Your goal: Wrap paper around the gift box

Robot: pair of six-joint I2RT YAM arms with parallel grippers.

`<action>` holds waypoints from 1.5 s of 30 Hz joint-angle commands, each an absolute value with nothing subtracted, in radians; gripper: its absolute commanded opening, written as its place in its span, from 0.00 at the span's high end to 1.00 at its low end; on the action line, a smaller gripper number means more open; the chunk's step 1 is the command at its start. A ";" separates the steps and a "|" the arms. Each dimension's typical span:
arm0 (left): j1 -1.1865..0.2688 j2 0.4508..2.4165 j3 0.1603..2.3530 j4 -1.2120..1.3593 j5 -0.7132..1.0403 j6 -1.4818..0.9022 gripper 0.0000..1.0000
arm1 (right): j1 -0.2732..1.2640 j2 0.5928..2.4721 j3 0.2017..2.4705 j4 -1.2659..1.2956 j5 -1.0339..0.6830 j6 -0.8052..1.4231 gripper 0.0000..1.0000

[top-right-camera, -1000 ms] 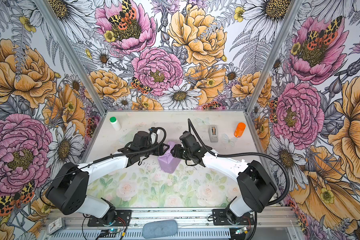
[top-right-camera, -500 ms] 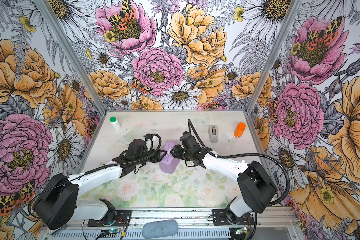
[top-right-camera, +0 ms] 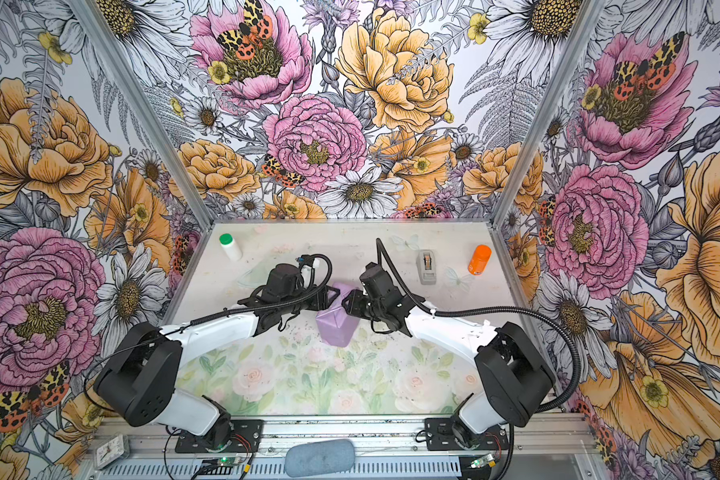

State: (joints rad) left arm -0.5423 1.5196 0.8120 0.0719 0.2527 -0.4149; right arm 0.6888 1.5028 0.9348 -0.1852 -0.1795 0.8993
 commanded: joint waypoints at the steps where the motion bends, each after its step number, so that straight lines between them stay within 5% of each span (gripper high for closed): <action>1: -0.522 1.563 0.776 -0.011 0.204 -0.387 0.38 | 0.694 1.512 0.888 -0.307 -0.147 0.861 0.61; 22: -0.590 1.276 0.466 0.068 0.198 -0.494 0.36 | 0.696 1.514 0.882 -0.291 -0.155 0.862 0.63; 29: -0.518 1.191 0.533 0.038 0.302 -0.614 0.19 | 0.694 1.500 0.872 -0.267 -0.183 0.845 0.64; 45: -0.500 1.339 0.698 -0.045 0.499 -0.687 0.24 | 0.692 1.505 0.868 -0.250 -0.204 0.845 0.65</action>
State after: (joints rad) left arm -0.4957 1.3228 0.6586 -0.0395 0.4641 -0.6834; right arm 0.6926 1.4864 0.9058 -0.1471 -0.2070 0.8726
